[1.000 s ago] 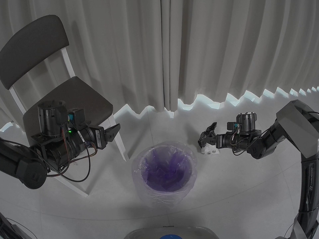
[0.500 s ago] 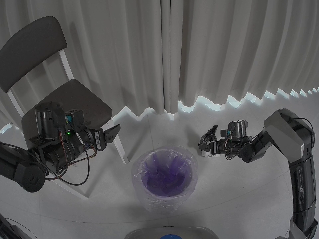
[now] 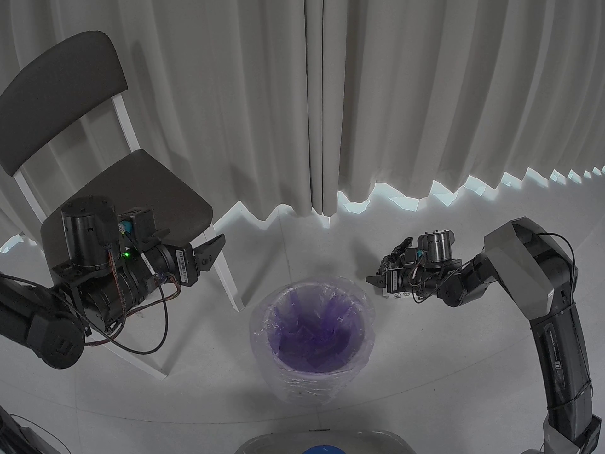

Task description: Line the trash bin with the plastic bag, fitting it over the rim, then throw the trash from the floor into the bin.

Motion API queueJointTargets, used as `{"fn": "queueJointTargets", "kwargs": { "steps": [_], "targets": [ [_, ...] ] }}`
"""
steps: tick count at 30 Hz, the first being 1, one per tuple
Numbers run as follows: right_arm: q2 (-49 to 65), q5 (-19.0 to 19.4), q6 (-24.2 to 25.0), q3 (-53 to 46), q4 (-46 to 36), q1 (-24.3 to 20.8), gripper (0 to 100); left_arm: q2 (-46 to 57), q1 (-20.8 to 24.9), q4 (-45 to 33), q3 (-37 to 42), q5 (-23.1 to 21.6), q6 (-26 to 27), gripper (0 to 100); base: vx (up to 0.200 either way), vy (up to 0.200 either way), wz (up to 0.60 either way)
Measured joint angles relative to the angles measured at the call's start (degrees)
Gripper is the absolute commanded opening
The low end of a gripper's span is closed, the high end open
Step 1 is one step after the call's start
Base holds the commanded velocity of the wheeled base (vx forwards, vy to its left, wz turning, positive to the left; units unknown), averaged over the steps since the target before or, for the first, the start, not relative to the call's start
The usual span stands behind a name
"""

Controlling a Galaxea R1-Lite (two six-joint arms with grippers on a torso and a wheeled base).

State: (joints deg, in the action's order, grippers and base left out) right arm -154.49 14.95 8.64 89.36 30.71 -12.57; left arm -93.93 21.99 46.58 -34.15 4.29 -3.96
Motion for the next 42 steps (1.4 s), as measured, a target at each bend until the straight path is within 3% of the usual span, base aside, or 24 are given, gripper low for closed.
{"fn": "queueJointTargets", "kwargs": {
  "steps": [16, 22, 42],
  "targets": [
    [-2.78, 0.02, 0.09, 1.94, -1.1, -0.6, 100, -0.01, -0.09, 0.0, 0.63, 0.0, -0.09, 100, 0.0, 0.0, 0.0],
    [-3.01, -0.09, 0.09, 4.11, -7.96, -0.68, 100, 0.05, -0.11, 0.0, 0.68, 0.0, -0.06, 100, 0.0, 0.0, 0.0],
    [-6.75, -0.37, -0.22, 14.01, -14.95, -1.12, 100, 0.18, -0.11, 0.02, 0.69, -0.02, -0.05, 100, 0.0, 0.0, 0.0]
  ]
}}
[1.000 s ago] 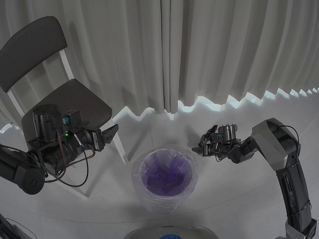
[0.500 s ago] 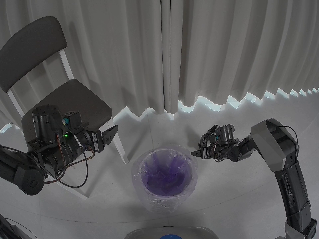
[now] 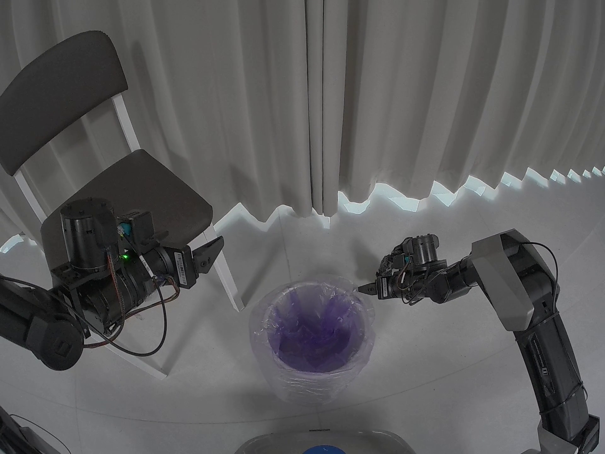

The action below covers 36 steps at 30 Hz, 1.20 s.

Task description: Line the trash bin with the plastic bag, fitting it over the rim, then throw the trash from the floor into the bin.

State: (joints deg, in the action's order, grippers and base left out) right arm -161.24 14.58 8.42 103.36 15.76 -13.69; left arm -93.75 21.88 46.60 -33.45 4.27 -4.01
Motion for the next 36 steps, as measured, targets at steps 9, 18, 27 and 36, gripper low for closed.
{"fn": "queueJointTargets", "kwargs": {
  "steps": [9, 18, 27, 36],
  "targets": [
    [-2.04, -0.3, -0.13, 5.12, -4.19, -0.06, 100, -0.16, 0.0, 0.02, 0.05, 0.02, -0.09, 100, 0.0, 0.0, 0.0],
    [-5.63, -1.94, 0.33, 10.91, -9.06, 0.0, 100, -0.38, 0.0, 0.04, -0.23, -0.06, -0.09, 100, 0.0, 0.0, 0.0],
    [-1.62, -0.46, 3.45, 7.94, -8.19, 0.22, 100, -0.05, 0.0, 0.09, -0.12, 0.0, -0.09, 100, 0.0, 0.0, 0.0],
    [6.8, 2.49, 6.0, 0.27, -3.91, 2.17, 100, 1.38, -0.13, 0.11, 0.68, -0.04, -0.15, 100, 0.0, 0.0, 0.0]
  ]
}}
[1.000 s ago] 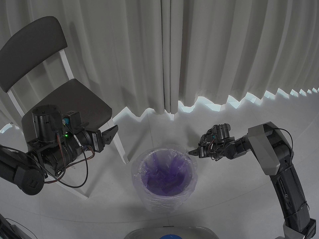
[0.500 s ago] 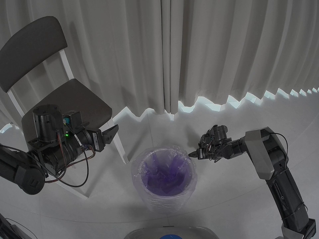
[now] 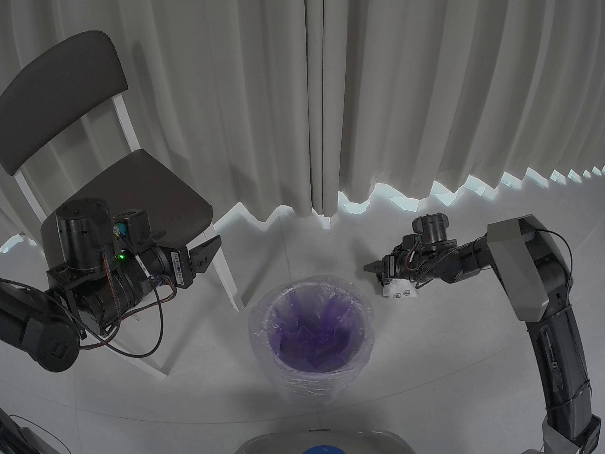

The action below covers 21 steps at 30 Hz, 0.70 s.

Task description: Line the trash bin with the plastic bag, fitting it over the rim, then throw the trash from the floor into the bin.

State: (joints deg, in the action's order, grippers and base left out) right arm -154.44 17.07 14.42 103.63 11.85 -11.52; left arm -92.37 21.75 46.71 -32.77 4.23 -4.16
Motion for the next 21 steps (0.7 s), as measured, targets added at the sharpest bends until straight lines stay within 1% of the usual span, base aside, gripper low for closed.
{"fn": "queueJointTargets", "kwargs": {
  "steps": [5, 7, 11, 15, 19, 21],
  "targets": [
    [5.41, 0.61, 0.99, -4.1, 0.87, 1.07, 100, 0.74, 0.29, 2.41, 0.5, -0.05, 0.2, 100, 0.0, 0.0, 0.0],
    [8.13, 0.61, 1.12, -7.13, 2.08, 1.63, 100, 0.94, 0.4, 4.3, 0.63, -0.1, 0.24, 100, 0.0, 0.0, 0.0],
    [13.26, 0.61, 1.26, -13.89, 7.83, 3.04, 100, 1.08, 0.63, 7.64, 0.83, -0.16, 0.33, 100, 0.0, 0.0, 0.0],
    [17.15, 0.56, 1.3, -18.99, 13.63, 5.52, 100, 1.07, 0.99, 9.78, 0.88, 0.12, 0.93, 100, 0.0, 0.0, 0.0],
    [19.32, 0.26, 1.15, -20.86, 14.23, 7.73, 100, 1.52, 1.07, 10.57, 0.85, 0.5, 1.18, 100, 0.0, 0.0, 0.0],
    [19.93, -0.07, 0.82, -21.19, 14.23, 8.08, 100, 2.07, 1.05, 10.76, 0.83, 0.69, 1.12, 100, 0.0, 0.0, 0.0]
  ]
}}
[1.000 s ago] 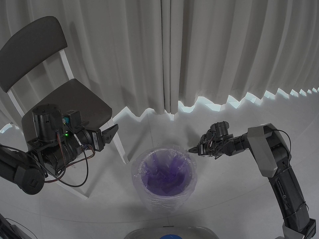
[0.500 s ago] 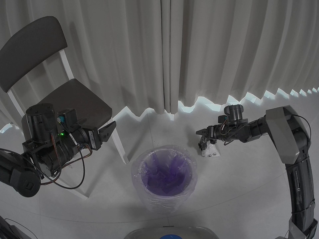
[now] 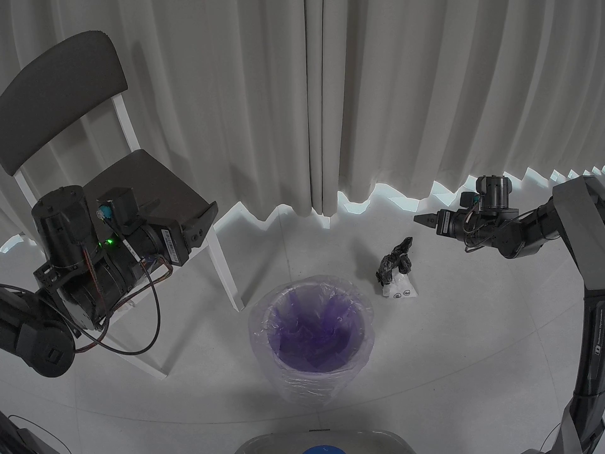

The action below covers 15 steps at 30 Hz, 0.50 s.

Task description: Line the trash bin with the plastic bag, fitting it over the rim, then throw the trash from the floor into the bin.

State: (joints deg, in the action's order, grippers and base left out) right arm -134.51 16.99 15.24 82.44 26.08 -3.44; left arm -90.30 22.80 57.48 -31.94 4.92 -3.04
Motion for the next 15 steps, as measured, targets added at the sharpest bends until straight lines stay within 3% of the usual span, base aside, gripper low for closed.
{"fn": "queueJointTargets", "kwargs": {
  "steps": [6, 15],
  "targets": [
    [0.41, -0.5, -1.06, 0.18, 0.13, 0.99, 100, 2.43, -0.04, 0.4, 2.32, 2.21, 0.33, 100, 0.0, 0.0, 0.0],
    [-0.68, -0.74, -2.33, 0.27, 0.99, 1.21, 100, 1.73, -0.34, 3.15, 6.31, 2.46, -0.66, 100, 0.2, 0.0, 0.0]
  ]
}}
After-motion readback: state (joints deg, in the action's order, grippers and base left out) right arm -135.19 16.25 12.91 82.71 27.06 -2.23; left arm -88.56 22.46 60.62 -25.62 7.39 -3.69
